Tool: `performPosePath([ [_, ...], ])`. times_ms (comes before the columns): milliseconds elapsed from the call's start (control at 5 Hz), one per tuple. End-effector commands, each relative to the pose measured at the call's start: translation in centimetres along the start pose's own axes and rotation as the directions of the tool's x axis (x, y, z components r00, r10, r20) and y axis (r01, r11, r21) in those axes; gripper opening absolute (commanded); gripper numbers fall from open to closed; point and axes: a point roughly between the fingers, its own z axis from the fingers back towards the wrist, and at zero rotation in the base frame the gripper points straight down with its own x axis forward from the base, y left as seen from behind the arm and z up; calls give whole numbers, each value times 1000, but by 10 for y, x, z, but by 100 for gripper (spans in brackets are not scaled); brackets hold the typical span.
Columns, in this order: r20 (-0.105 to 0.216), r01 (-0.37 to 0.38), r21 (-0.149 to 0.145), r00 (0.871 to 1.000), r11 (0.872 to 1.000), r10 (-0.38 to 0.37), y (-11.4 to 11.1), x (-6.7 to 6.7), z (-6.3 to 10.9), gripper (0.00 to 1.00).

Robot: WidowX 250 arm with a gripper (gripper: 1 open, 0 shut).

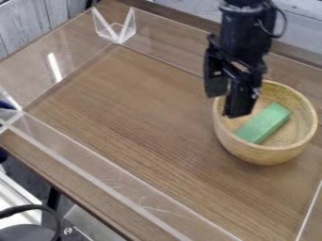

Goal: Put the green block in the brown bowl

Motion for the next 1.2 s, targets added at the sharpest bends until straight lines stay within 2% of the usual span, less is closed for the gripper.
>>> performPosePath([
  [0,23,35,24,999,999,-36,0,24,5,100],
  [200,7,51,21,999,998,-51,1,39,1,100],
  [400,25,-21,26,999,999,20,2,45,-11,100],
  [600,49,-88,32,995,996,87,5,47,-20,100],
  [1000,91,-91,66,992,994,85,-3,69,-17,100],
])
